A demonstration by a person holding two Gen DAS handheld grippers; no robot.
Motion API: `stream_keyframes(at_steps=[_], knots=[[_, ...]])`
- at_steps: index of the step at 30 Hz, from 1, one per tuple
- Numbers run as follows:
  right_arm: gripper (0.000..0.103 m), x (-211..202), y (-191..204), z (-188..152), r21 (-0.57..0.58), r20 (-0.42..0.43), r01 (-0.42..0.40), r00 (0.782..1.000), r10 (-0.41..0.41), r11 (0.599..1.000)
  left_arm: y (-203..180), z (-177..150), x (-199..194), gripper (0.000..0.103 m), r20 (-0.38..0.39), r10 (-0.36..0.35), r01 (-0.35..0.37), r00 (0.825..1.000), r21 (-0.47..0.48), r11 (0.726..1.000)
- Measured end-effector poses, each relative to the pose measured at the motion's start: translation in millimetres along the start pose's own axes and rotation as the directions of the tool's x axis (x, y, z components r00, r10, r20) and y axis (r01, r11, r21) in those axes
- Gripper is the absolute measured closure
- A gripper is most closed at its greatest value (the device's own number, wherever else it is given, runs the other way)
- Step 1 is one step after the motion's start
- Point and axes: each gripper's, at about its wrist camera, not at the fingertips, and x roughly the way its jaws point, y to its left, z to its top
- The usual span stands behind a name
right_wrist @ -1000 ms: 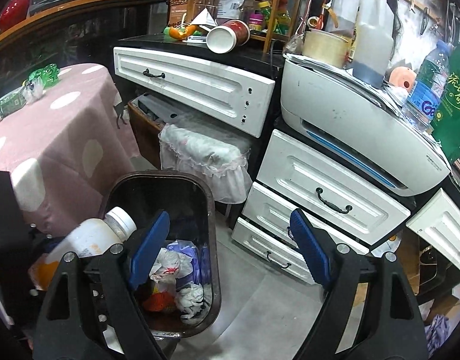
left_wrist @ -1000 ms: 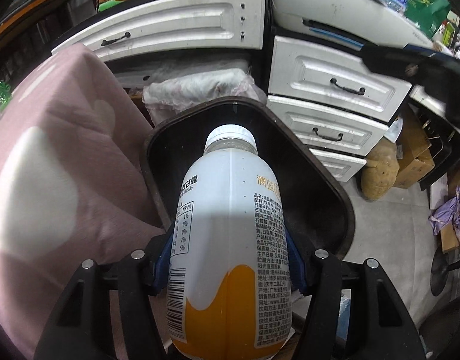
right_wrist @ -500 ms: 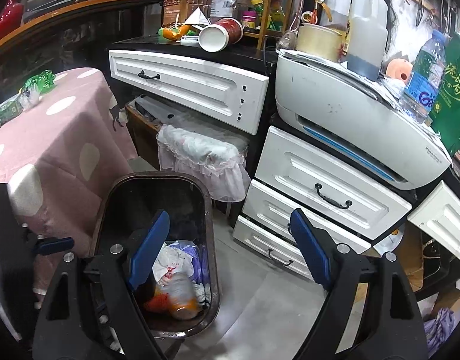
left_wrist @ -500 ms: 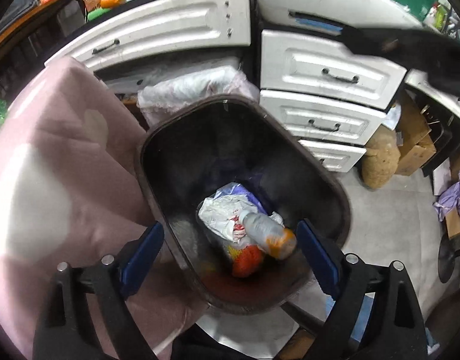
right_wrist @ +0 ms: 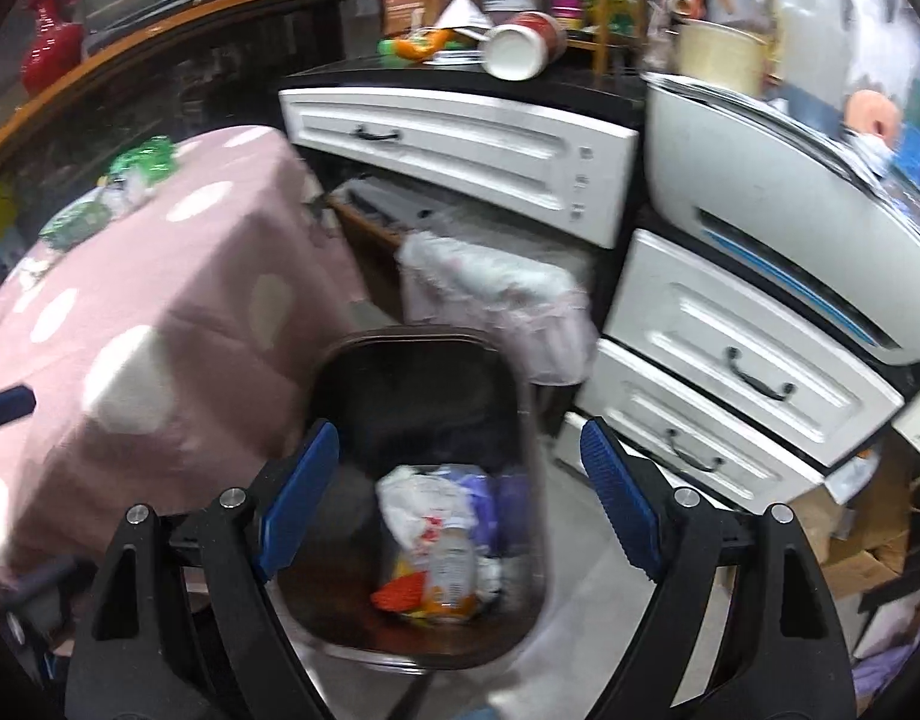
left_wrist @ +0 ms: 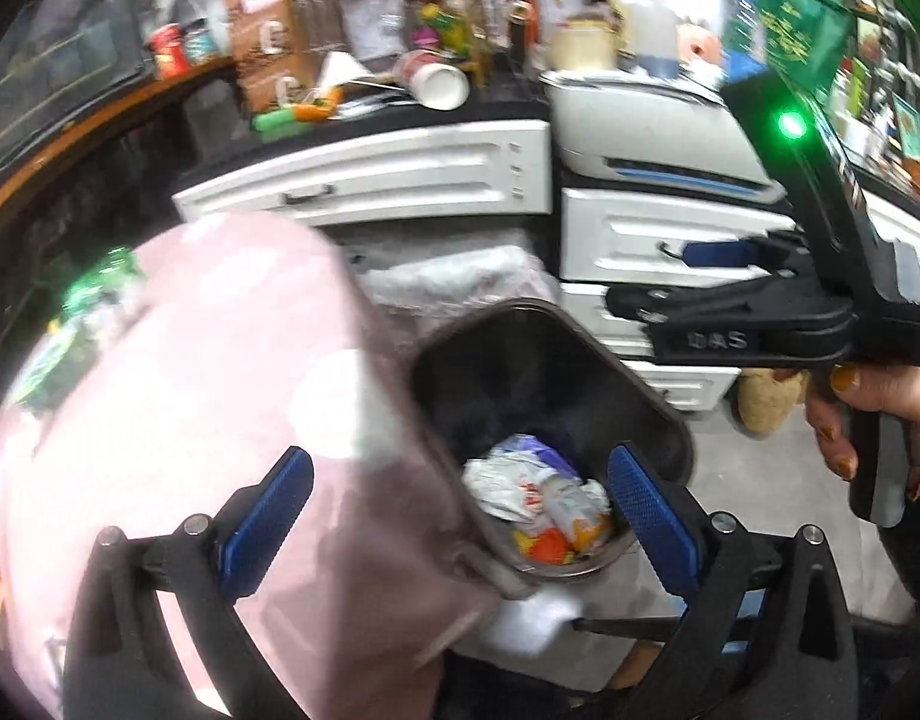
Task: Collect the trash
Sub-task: 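Move both open grippers back over the table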
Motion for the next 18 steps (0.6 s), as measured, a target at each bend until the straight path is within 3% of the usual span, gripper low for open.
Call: stream_keyframes(at_steps=[8,18], knots=[[0.021,-3,56,23,-0.072,-0.011,-0.158,0.987,0.158,0.985,92,-12,-21,0.006,-0.001,0.162,-0.161,0.987,-0.136,0.977],[0.021,13,143,53,-0.189,-0.08,-0.339,0.941,0.329,0.922,229,-48,-32,0.006,-0.096,0.329,-0.341,0.94,-0.331,0.88]])
